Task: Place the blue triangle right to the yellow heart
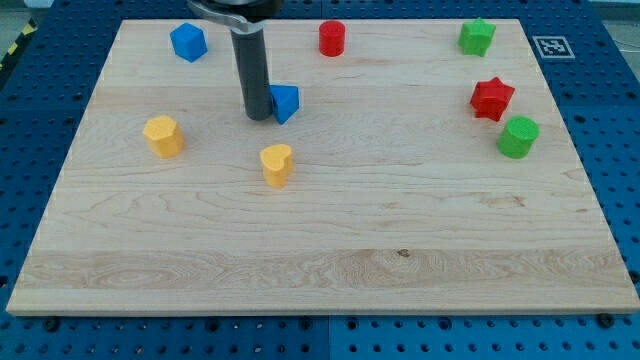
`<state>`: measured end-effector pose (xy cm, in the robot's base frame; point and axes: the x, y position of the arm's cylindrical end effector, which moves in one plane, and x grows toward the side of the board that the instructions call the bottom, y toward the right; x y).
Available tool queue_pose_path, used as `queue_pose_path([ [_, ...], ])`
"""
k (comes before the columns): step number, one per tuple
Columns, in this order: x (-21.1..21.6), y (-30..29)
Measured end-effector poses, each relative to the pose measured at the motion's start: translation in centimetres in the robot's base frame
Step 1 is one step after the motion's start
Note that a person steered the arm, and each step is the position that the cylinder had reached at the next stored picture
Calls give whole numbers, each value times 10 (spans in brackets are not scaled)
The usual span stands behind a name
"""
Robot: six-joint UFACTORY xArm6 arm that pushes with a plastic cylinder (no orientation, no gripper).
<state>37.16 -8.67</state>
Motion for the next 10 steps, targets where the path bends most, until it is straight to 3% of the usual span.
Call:
queue_pose_path([
  [1, -28, -1],
  [2, -16, 31],
  [3, 50, 74],
  [4, 80, 95],
  [7, 85, 95],
  [9, 129, 95],
  [10, 107, 81],
])
